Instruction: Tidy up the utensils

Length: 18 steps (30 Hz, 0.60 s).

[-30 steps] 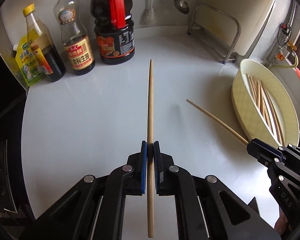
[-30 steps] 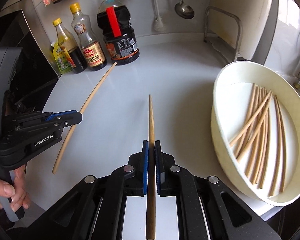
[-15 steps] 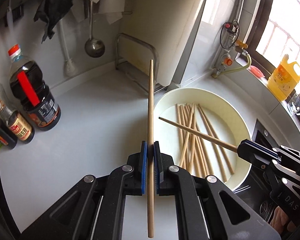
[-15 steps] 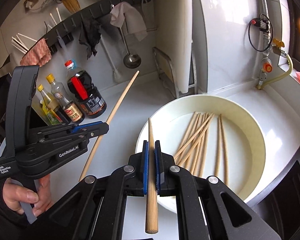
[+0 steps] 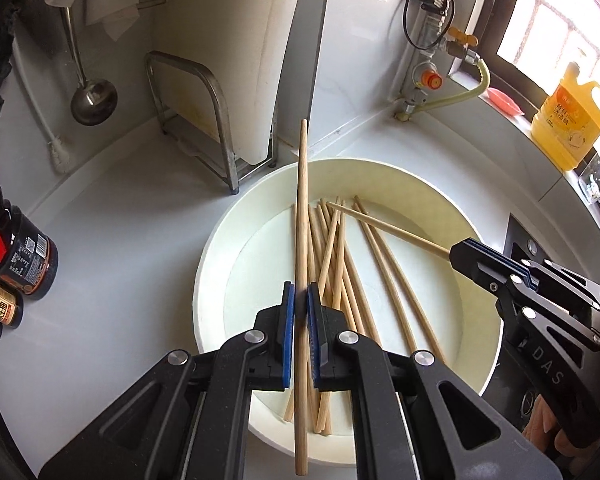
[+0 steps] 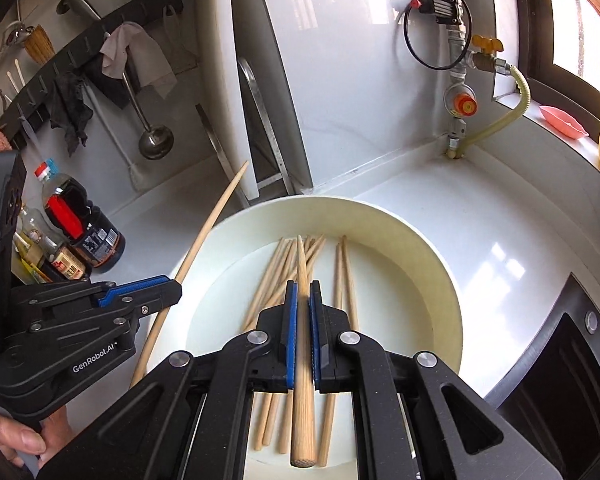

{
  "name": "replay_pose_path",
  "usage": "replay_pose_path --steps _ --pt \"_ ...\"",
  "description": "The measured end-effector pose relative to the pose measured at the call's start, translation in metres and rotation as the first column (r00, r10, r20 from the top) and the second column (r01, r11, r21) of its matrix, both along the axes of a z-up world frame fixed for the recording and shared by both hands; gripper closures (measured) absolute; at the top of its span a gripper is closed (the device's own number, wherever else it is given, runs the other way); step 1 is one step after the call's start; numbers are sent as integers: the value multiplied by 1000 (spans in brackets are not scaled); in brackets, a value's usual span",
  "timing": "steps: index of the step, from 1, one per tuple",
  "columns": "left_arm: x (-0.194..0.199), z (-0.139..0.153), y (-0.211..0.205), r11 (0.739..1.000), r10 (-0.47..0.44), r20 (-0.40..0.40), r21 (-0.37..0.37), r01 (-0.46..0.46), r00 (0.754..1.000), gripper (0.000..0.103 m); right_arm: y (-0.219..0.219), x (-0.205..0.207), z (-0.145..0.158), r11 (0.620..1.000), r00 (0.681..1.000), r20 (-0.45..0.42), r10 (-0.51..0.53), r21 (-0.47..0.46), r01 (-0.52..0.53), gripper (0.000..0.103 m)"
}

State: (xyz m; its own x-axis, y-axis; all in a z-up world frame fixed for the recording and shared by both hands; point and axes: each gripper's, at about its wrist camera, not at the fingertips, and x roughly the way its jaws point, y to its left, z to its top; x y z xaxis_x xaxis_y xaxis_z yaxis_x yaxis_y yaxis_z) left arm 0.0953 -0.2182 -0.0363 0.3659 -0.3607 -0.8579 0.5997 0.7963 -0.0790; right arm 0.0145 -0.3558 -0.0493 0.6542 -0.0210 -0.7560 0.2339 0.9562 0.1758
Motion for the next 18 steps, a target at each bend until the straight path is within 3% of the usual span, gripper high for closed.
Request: replay_pose_path --steps 1,2,4,7,18 --pt "2 -4 -2 1000 9 -19 22 -8 1000 76 0 1 -5 1000 1000 -24 -4 -18 3 73" --pt "4 -7 -1 999 19 -33 32 -18 999 68 0 -3 -6 1000 1000 -19 -10 -27 10 66" --pt "3 -6 6 999 46 -22 20 -46 999 23 -1 -11 -7 999 1000 -6 -18 -29 18 64" --pt "2 1 17 997 77 16 9 -77 997 20 -4 -21 -10 999 999 -29 -28 -19 28 63" --pt "-8 9 36 993 116 31 30 -117 993 13 3 -47 -4 999 998 -46 -44 17 45 57"
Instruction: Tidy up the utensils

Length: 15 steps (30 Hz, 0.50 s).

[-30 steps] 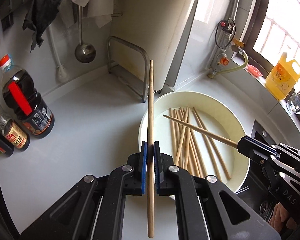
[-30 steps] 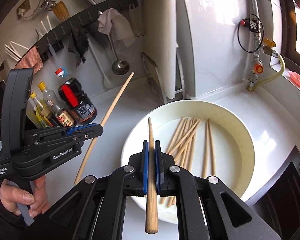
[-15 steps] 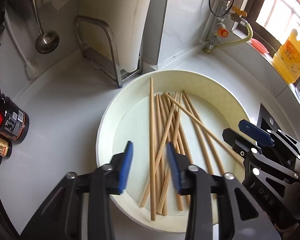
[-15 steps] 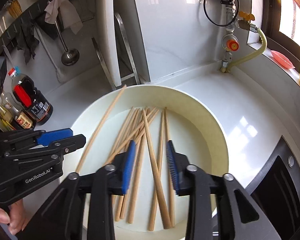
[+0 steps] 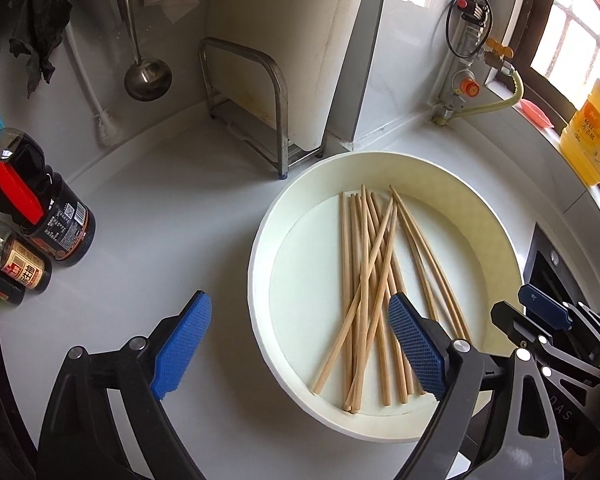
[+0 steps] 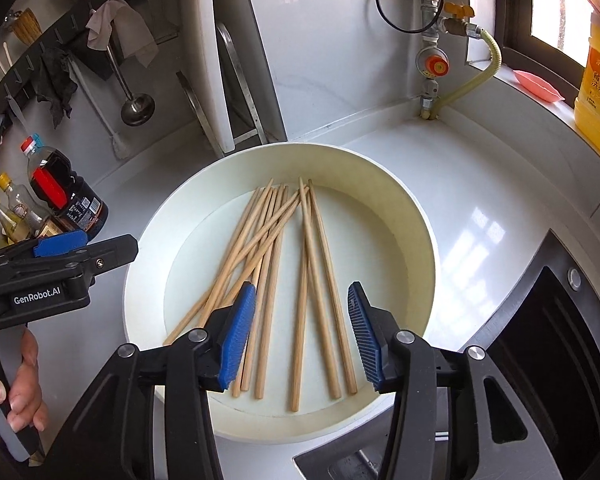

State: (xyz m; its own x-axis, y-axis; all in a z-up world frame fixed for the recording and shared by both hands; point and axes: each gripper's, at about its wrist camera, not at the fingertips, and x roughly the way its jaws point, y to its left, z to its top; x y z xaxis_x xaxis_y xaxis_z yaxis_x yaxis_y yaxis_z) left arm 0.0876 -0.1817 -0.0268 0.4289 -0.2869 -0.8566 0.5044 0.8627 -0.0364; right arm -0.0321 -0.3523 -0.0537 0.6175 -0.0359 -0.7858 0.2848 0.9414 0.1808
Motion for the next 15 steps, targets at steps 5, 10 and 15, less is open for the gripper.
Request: replay_pose_path --steps 5,10,15 --pt "-9 8 2 1000 3 21 -1 -3 1000 9 6 -5 6 1000 1000 8 4 -6 -4 54" --pt "-16 13 6 1000 15 28 -8 -15 1000 9 11 -9 11 1000 1000 17 7 -12 -7 50" --pt "-21 17 9 1000 18 32 -4 -18 999 8 14 -14 14 1000 1000 17 13 -15 -13 47"
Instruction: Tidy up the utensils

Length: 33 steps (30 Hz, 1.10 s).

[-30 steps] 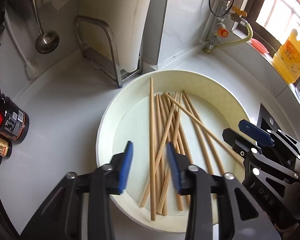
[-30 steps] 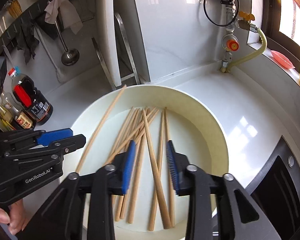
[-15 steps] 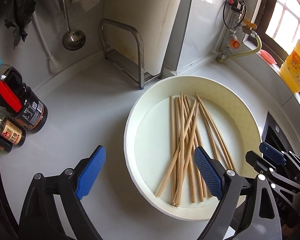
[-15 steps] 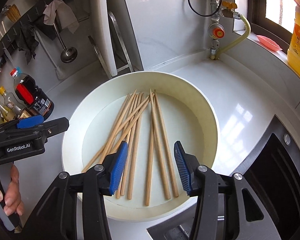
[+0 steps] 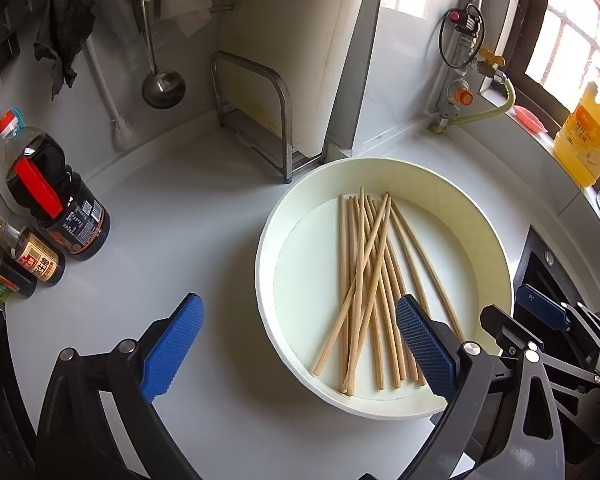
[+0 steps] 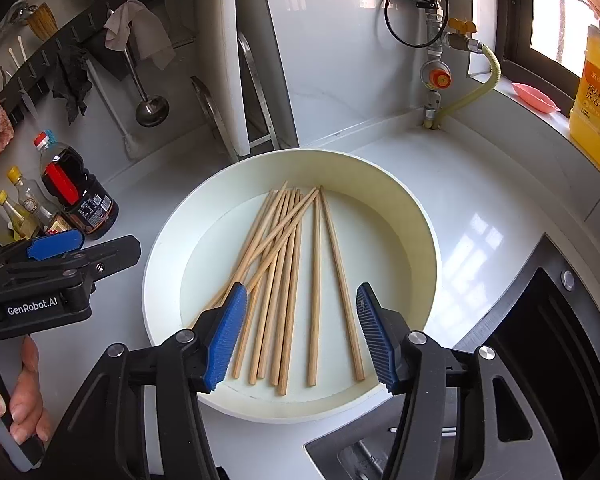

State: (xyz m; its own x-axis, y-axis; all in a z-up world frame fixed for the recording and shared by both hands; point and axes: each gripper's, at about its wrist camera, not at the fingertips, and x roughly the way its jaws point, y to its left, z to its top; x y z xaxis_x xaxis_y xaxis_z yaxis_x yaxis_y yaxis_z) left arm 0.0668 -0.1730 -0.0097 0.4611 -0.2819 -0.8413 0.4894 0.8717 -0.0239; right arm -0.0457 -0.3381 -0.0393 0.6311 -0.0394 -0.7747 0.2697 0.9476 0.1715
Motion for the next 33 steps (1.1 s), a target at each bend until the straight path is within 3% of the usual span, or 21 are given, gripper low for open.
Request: replay_pose_path --steps 33 --pt "-24 18 23 997 69 78 27 -71 995 6 13 -16 13 1000 1000 21 -3 -27 3 41"
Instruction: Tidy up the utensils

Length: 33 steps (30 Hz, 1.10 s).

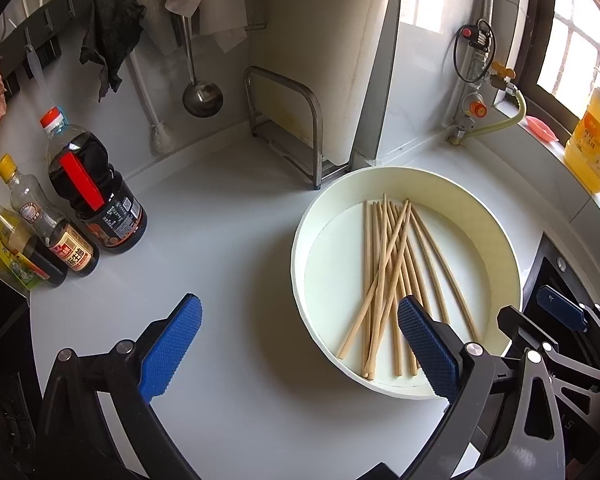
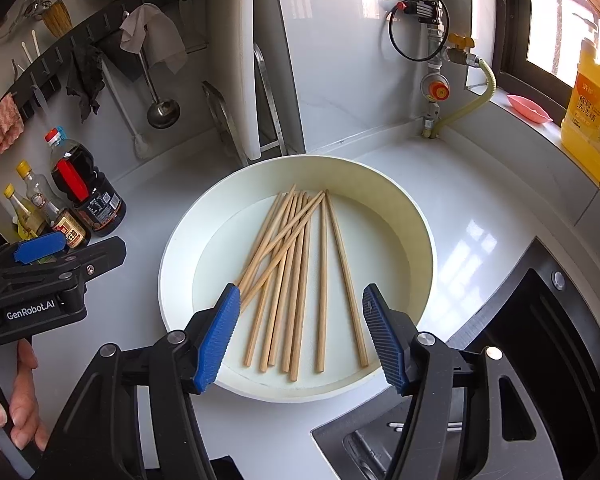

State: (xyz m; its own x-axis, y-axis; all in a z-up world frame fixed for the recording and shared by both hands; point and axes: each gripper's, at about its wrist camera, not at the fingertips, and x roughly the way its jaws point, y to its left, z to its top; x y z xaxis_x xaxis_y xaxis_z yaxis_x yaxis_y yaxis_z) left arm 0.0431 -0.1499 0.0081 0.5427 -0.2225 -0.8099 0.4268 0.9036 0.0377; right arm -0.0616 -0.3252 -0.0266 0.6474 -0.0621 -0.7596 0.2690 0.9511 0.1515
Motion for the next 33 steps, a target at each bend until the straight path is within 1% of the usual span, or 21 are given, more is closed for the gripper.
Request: replay_pose_path --steps 11,20,25,33 --pt "-5 5 4 1000 21 31 18 -22 999 6 1 -2 0 1000 1000 -4 2 0 -2 41" --pt "-7 3 3 1000 8 12 19 -8 1000 6 4 -4 1 1000 1000 -4 2 0 -2 41" --pt "-9 3 2 1000 1 15 26 -2 1000 6 5 -4 1 1000 1000 -7 3 1 -3 41" --pt "-6 2 4 1000 10 0 7 -10 1000 6 8 -3 1 1000 1000 -11 6 1 -6 41"
